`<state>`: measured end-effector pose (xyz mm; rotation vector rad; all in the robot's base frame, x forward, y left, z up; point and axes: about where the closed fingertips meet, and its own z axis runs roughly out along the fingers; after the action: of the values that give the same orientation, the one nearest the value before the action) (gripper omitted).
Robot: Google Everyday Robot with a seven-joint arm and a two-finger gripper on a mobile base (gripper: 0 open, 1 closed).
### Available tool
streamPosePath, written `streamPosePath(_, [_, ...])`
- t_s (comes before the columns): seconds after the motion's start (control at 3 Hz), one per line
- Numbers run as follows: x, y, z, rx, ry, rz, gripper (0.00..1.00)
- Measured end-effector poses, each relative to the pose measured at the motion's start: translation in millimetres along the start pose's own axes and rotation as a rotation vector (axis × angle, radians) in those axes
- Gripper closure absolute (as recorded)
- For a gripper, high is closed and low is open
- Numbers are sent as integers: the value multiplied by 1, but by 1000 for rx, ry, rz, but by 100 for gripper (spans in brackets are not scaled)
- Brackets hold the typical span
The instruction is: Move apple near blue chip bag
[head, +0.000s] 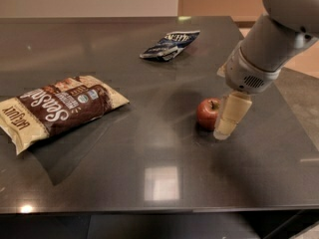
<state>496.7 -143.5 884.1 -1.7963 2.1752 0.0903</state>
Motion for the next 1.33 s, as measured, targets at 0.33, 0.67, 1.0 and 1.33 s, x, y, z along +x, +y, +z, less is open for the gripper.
streamPosePath(0.33, [6,1,14,-19,14,1,0])
streamPosePath(0.67, [11,3,24,-34,30,7,19])
streamPosePath(1.0, [10,2,27,-44,32,5,42])
streamPosePath(1.33, [3,-1,24,-52,22,1,65])
